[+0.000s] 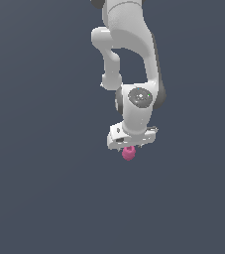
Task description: Pick up the object and move it to a goal position.
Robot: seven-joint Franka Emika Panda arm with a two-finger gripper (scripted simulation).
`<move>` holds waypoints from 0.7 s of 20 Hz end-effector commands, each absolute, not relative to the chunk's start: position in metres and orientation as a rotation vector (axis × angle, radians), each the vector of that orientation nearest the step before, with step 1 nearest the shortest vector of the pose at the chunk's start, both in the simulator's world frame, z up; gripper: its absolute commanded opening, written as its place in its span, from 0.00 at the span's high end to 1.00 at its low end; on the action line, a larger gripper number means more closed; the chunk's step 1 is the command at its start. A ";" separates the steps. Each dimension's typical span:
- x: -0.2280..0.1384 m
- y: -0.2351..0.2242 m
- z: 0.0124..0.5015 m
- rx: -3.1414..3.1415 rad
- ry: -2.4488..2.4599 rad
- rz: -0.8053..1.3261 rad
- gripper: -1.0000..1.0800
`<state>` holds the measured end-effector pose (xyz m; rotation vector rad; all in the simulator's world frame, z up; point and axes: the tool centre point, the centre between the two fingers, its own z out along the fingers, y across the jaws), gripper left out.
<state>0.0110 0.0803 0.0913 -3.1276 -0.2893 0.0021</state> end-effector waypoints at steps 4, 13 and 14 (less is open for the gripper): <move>0.010 0.081 0.065 -3.128 -0.294 0.001 0.04; 0.012 0.081 0.058 -3.128 -0.295 0.000 1.00; 0.012 0.081 0.058 -3.128 -0.295 0.000 1.00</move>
